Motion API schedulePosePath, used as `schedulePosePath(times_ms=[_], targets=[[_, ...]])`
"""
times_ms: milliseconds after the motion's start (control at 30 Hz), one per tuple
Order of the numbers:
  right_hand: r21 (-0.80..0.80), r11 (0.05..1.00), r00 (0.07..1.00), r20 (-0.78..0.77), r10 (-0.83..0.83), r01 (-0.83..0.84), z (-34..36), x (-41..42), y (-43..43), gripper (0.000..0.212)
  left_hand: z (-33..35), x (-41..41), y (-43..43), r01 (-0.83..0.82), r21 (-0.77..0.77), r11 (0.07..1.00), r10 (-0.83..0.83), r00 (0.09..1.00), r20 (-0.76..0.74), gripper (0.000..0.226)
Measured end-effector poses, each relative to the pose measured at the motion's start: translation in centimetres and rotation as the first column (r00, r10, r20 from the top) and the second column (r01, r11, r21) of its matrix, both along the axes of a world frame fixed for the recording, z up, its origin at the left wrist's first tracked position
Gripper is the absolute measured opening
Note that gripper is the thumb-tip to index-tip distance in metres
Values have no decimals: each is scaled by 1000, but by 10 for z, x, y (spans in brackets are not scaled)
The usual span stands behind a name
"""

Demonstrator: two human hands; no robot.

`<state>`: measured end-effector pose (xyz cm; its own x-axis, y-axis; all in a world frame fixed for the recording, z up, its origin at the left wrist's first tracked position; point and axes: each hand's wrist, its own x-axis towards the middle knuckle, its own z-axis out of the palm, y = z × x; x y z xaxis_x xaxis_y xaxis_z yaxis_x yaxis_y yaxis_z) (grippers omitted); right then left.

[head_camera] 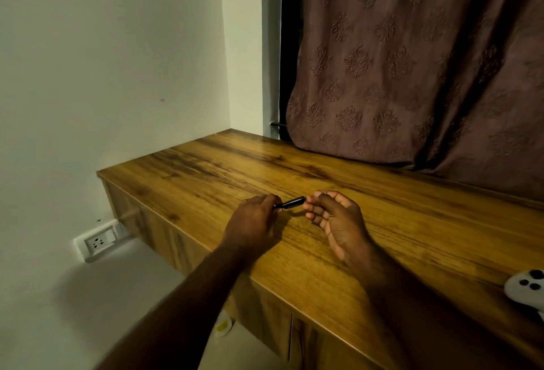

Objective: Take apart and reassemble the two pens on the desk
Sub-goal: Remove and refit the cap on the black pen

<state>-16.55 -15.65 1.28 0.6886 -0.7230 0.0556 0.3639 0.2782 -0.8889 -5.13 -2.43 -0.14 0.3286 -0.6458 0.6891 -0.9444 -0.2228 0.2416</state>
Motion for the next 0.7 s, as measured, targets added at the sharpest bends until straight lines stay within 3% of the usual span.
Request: schedulePosePath(times_ms=[367, 700], targets=[[-101, 995, 999, -53, 4, -9, -4, 1, 1, 12, 1, -2, 2, 28, -5, 1000, -28, 999, -25, 46], [-140, 990, 997, -81, 6, -18, -5, 1, 2, 11, 1, -1, 2, 32, 8, 999, -32, 999, -7, 38]])
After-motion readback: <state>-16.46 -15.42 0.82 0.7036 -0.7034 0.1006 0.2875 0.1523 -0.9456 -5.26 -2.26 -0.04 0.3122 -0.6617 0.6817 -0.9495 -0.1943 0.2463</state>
